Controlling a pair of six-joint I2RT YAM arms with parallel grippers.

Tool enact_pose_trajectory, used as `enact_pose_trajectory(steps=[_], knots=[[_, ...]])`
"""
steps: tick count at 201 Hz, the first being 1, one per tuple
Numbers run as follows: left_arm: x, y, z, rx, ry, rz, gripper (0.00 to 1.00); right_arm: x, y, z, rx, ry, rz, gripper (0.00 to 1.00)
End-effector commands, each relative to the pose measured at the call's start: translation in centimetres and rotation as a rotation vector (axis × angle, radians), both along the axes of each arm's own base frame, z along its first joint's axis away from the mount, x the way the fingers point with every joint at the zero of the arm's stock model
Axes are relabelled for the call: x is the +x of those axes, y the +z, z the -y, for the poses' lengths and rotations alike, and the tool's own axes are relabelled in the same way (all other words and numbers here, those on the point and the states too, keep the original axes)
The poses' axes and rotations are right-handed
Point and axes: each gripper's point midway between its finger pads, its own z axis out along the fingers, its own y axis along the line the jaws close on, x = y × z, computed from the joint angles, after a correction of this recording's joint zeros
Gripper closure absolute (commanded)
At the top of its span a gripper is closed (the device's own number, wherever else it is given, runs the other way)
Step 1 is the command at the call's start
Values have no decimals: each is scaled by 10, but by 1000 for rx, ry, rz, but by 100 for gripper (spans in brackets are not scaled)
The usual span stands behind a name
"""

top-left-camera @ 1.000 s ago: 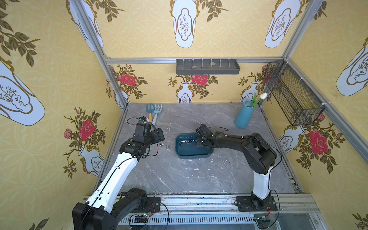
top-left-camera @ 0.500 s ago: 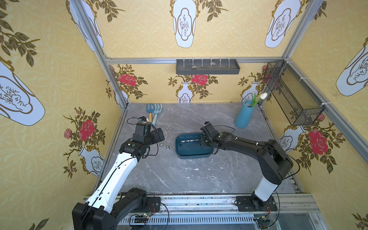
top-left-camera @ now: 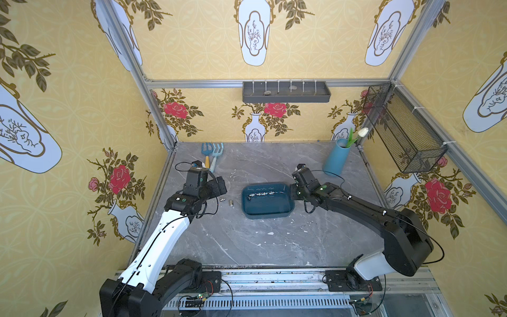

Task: Take out the socket from the storage box
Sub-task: Place the socket head at the center of the board.

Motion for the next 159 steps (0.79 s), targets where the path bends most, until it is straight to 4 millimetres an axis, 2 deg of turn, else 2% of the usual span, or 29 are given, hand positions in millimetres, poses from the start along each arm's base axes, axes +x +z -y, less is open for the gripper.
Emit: enact_pose_trajectory(steps=[1,30,60,159], knots=[[6,6,2,-6,-7,31,3,1,-6,24,3,-48,-18,83],[7,3,3,-8,-7,23,3,1,-20,53,1,-110,-45,82],[8,1,4,-11,-7,16,3,-2,-39,70,18,-153,-89,82],[9,-5,4,-7,-5,4,4,-8,-74,82,23,-183,-152,82]])
